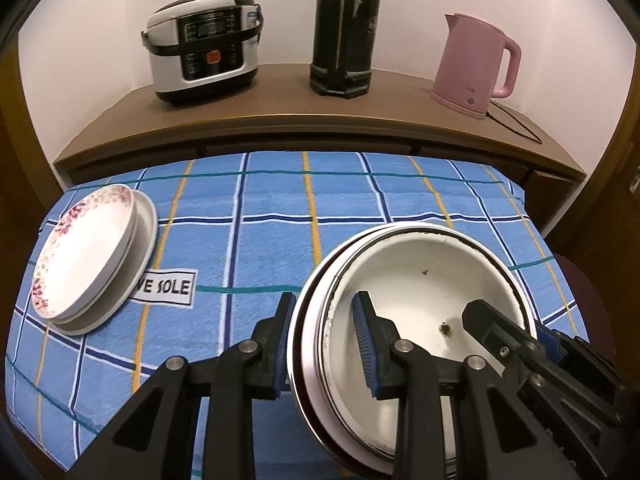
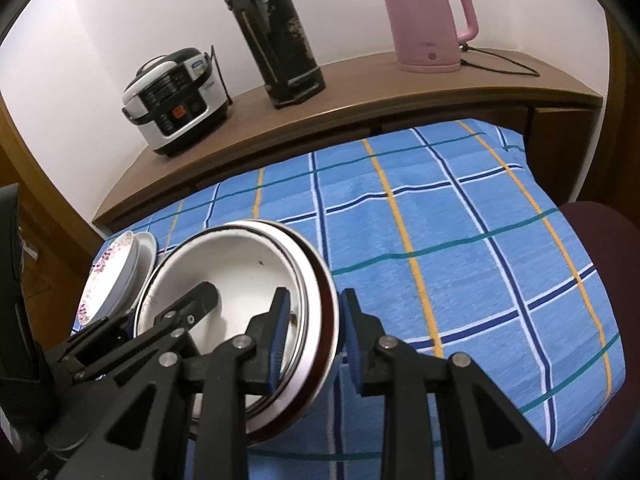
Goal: Organize plates and bowls
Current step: 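Lift and carry the bowl stack with both tools toward the floral plate stack, then lower the bowl stack onto the floral plate stack with both tools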
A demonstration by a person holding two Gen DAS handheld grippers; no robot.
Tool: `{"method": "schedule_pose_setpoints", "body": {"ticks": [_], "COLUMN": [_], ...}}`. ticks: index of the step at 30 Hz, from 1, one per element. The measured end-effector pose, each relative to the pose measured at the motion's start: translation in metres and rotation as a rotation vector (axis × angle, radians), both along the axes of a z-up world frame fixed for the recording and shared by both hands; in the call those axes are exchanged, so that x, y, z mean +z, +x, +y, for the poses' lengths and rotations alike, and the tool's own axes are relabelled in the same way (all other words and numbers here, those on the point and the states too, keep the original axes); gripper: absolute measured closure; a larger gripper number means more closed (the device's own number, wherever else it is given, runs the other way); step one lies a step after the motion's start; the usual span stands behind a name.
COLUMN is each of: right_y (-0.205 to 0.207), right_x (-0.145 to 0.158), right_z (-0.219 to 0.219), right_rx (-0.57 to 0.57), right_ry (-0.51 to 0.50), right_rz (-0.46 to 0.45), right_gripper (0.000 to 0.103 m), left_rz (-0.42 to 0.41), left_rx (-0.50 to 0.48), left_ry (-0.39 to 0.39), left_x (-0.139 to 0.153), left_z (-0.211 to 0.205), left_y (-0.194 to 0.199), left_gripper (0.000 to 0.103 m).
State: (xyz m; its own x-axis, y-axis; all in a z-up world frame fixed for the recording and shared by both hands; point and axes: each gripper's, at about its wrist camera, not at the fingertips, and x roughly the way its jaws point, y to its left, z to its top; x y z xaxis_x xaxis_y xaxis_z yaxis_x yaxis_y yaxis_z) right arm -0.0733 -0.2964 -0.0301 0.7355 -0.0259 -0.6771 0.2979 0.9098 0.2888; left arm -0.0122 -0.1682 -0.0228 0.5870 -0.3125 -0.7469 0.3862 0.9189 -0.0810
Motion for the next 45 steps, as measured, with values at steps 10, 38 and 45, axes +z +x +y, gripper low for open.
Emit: {"method": "schedule_pose_setpoints", "body": {"ticks": [10,38,45], "right_y": [0.007,0.050,0.063], "right_x": [0.002,0.006,0.009], "right_z": [0.028,0.127,0.153], "right_rx": [0.048,0.232,0.276], "right_ry": [-0.014,-0.011,-0.023], "right_rz": [-0.003,-0.012,-0.013], "right_gripper": [0.077,0.077,0.077], "left_rz": [-0.004,-0.009,-0.015], "left_rx": [0.050,0.240,0.287], "left_ry": [-0.003,-0.006,-0.012], "left_x": [0.002,0.005,0.009], "left_z": [0.032,0.139,0.164], "left_y": [0.002,0.022,0.026], "left_gripper": [0.071,0.071,0.071]}}
